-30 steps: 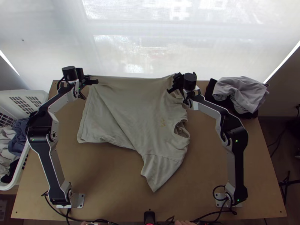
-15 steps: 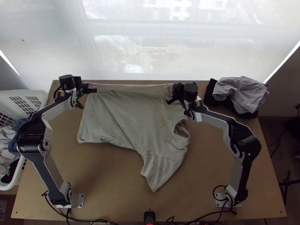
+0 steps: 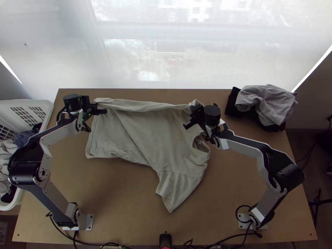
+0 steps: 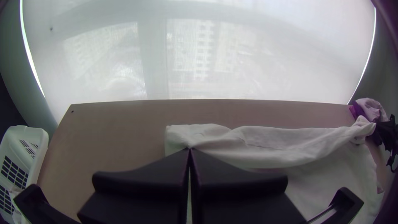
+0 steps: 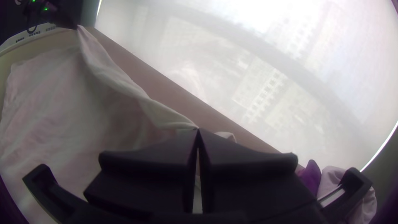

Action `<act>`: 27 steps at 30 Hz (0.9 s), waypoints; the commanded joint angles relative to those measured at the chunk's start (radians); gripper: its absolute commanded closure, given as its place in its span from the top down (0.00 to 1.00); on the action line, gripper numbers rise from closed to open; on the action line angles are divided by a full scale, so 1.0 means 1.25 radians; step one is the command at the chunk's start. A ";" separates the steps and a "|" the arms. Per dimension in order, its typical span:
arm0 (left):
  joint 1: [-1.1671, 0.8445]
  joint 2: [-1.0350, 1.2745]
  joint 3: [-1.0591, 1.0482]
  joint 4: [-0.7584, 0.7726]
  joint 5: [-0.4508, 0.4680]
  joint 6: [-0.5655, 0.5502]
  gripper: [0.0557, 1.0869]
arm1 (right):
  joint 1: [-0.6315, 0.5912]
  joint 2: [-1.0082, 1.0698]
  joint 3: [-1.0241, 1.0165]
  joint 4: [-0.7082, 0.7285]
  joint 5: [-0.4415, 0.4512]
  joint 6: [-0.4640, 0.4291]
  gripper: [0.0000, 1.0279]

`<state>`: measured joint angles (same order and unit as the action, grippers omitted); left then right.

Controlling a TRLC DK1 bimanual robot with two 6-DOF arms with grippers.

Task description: Fold the t-shirt

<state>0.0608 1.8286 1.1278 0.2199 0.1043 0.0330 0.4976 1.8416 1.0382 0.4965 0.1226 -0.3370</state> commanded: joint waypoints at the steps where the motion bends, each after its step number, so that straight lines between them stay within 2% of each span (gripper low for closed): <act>1: 0.000 -0.049 -0.076 0.004 0.005 0.004 0.03 | 0.026 -0.061 -0.080 -0.002 0.000 0.016 0.02; 11: -0.001 -0.088 -0.144 0.003 0.021 0.031 0.03 | 0.038 -0.102 -0.170 -0.006 0.000 0.016 0.02; 27: -0.009 -0.157 -0.227 0.004 0.022 0.019 0.03 | 0.034 -0.114 -0.218 -0.006 0.001 0.017 0.02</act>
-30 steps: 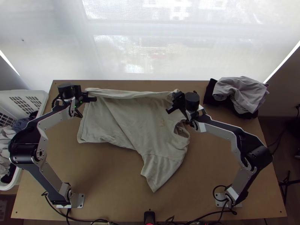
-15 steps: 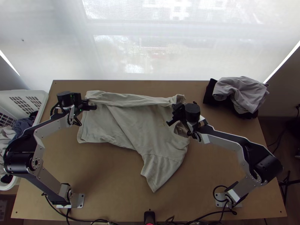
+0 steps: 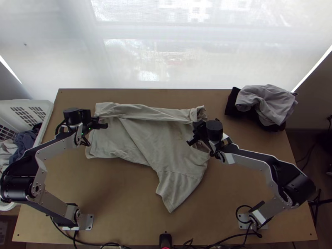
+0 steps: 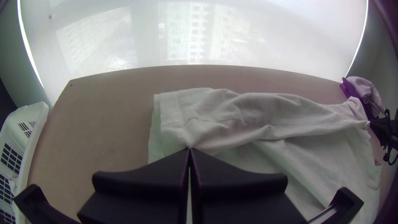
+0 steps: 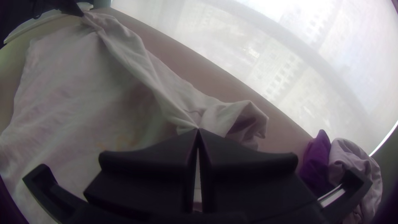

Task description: Fold the t-shirt

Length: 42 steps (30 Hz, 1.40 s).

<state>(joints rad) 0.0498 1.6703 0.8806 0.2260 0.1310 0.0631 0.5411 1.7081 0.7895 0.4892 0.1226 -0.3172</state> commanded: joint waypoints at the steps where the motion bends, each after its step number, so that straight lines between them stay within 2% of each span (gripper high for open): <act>1: -0.001 -0.037 -0.034 0.000 -0.001 -0.005 0.03 | -0.001 -0.008 -0.022 0.000 0.001 0.001 0.02; 17: 0.035 -0.016 -0.031 -0.011 0.001 0.013 0.04 | -0.008 -0.010 -0.024 -0.001 0.004 0.003 0.03; 18: 0.030 -0.015 -0.034 -0.016 0.001 0.015 0.09 | -0.008 -0.009 -0.024 -0.002 0.004 0.003 0.09; 20: 0.019 -0.013 -0.038 -0.045 0.004 0.016 0.30 | -0.010 -0.009 -0.023 -0.004 0.003 0.002 0.19; 21: 0.014 -0.015 -0.037 -0.068 0.007 0.017 0.37 | -0.010 -0.012 -0.023 -0.005 0.004 0.001 0.24; 23: 0.008 -0.028 -0.041 -0.113 0.017 0.018 0.49 | -0.011 -0.023 -0.025 -0.010 0.004 0.001 0.41; 26: 0.012 -0.060 -0.046 -0.209 0.031 0.032 0.59 | -0.013 -0.039 -0.024 -0.040 0.014 0.000 0.72; 28: 0.017 -0.088 -0.052 -0.279 0.030 0.038 0.61 | -0.014 -0.053 -0.025 -0.059 0.022 -0.001 0.82; 34: 0.057 -0.201 -0.077 -0.502 0.042 0.056 0.61 | -0.014 -0.112 -0.030 -0.118 0.043 0.000 0.95; 36: 0.079 -0.234 -0.080 -0.578 0.042 0.062 0.61 | -0.013 -0.137 -0.028 -0.152 0.047 0.001 0.95; 42: 0.121 -0.330 -0.130 -0.641 0.041 0.087 0.63 | 0.002 -0.199 -0.020 -0.272 0.058 0.001 0.95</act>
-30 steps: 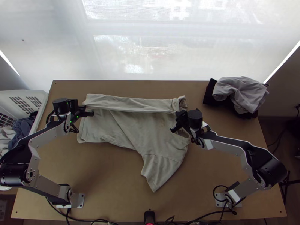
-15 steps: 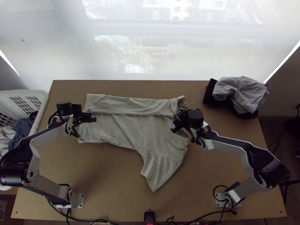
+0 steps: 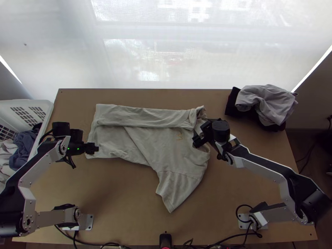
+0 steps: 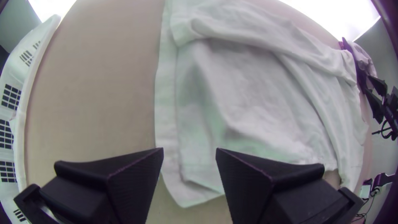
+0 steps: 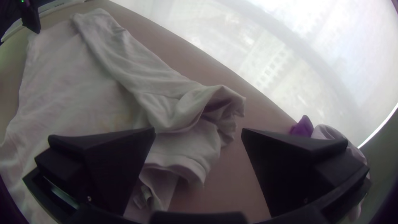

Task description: Fold the t-shirt

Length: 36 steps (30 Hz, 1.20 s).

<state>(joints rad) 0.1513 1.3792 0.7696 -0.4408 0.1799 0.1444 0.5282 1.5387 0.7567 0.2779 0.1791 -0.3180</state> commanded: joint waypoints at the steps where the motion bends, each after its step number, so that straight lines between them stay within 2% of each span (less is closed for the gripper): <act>1: 0.040 -0.107 -0.048 -0.111 0.002 0.023 0.63 | 0.014 -0.072 0.006 -0.118 0.013 0.003 0.95; 7: 0.035 -0.140 -0.070 -0.115 -0.005 0.017 0.63 | 0.019 -0.107 0.008 -0.177 0.013 0.011 0.95; 15: 0.007 -0.068 -0.095 -0.031 -0.008 -0.014 0.62 | 0.029 -0.140 0.017 -0.222 0.013 0.010 0.95; 20: 0.005 -0.042 -0.100 0.011 -0.006 -0.019 0.48 | 0.040 -0.176 0.025 -0.289 0.011 0.005 0.95; 22: 0.003 -0.032 -0.094 0.018 0.001 -0.020 0.47 | 0.063 -0.192 0.027 -0.324 0.011 -0.003 0.95; 23: 0.003 -0.028 -0.090 0.021 0.002 -0.023 0.44 | 0.079 -0.199 0.027 -0.344 0.011 -0.007 0.95; 25: 0.003 -0.030 -0.083 0.025 0.003 -0.037 0.31 | 0.120 -0.211 0.029 -0.388 0.011 -0.012 0.95; 28: 0.003 -0.046 -0.081 0.029 0.006 -0.050 0.06 | 0.192 -0.221 0.040 -0.460 0.004 -0.025 0.95; 31: -0.003 -0.063 -0.081 0.030 0.008 -0.063 0.03 | 0.288 -0.221 0.054 -0.530 -0.007 -0.025 0.95; 36: -0.011 -0.087 -0.082 0.029 0.008 -0.084 0.03 | 0.446 -0.189 0.060 -0.562 -0.032 -0.025 0.95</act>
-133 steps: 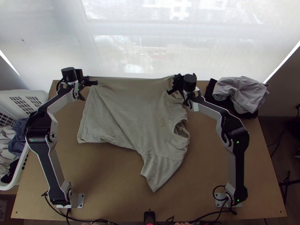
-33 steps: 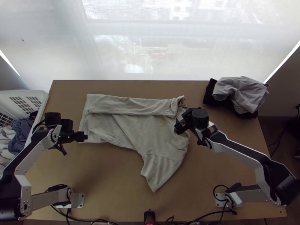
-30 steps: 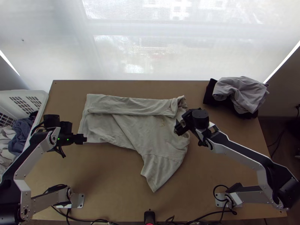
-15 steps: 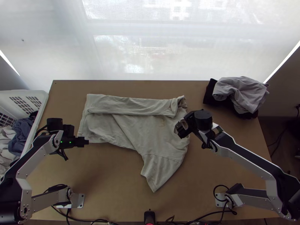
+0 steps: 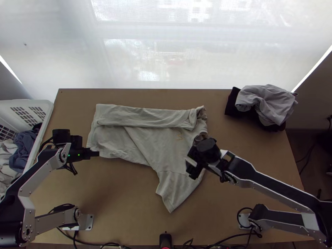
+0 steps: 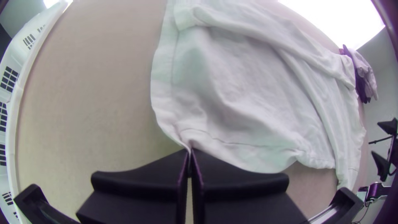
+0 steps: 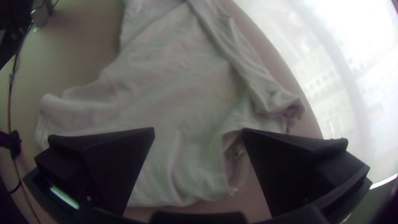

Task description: Fold the t-shirt

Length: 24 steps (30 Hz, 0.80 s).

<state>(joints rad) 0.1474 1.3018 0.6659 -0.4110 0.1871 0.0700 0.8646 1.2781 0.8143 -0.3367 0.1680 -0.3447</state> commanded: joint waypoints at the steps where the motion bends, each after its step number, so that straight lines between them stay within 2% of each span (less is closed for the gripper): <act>1: -0.008 -0.030 0.000 0.005 0.002 -0.029 0.03 | 0.200 0.033 0.017 -0.071 -0.031 -0.004 0.95; 10: -0.022 -0.039 -0.004 0.023 0.004 -0.055 0.03 | 0.310 0.135 0.064 -0.074 -0.115 -0.005 0.93; 15: -0.022 -0.030 -0.003 0.033 0.004 -0.061 0.03 | 0.354 0.189 0.074 -0.122 -0.176 -0.005 0.93; 24: -0.030 -0.020 -0.017 0.048 0.004 -0.069 0.03 | 0.356 0.280 0.109 -0.123 -0.185 -0.004 0.91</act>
<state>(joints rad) 0.1169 1.2697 0.6521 -0.3626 0.1913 -0.0093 1.2934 1.5425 0.9157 -0.4820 -0.0444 -0.3515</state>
